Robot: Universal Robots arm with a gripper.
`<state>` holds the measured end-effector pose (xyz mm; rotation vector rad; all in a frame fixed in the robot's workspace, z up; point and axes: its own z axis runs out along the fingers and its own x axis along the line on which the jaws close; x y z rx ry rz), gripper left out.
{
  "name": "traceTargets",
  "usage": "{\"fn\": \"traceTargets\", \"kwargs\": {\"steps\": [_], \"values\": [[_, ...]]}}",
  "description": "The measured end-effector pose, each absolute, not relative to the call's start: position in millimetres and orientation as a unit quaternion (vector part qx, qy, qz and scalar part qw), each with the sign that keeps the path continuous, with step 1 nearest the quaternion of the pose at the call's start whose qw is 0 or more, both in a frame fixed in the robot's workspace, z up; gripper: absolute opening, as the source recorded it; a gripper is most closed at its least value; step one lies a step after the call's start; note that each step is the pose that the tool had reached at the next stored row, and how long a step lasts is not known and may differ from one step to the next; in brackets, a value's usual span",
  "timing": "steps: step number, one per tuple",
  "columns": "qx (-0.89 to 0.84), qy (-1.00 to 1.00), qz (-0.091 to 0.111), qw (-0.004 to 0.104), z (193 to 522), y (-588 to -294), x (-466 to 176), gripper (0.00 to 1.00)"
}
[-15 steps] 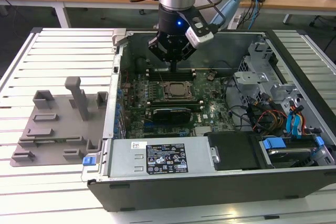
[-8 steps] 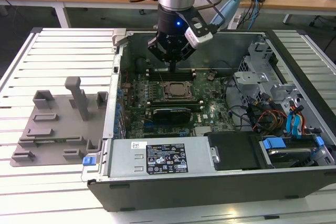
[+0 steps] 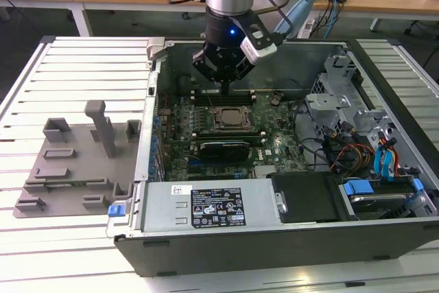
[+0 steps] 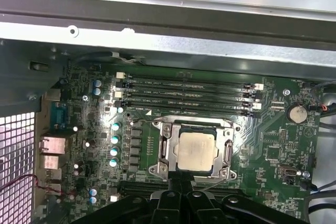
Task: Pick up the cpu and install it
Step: 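Install the first cpu locking lever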
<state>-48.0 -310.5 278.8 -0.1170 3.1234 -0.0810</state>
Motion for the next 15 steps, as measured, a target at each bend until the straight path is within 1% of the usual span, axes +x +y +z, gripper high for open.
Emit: {"fn": "traceTargets", "kwargs": {"steps": [11, 15], "values": [[-0.037, 0.999, -0.026, 0.007, 274, -310, -50, 0.11], [-0.037, 0.999, -0.026, 0.007, 272, -310, -59, 0.11]]}}
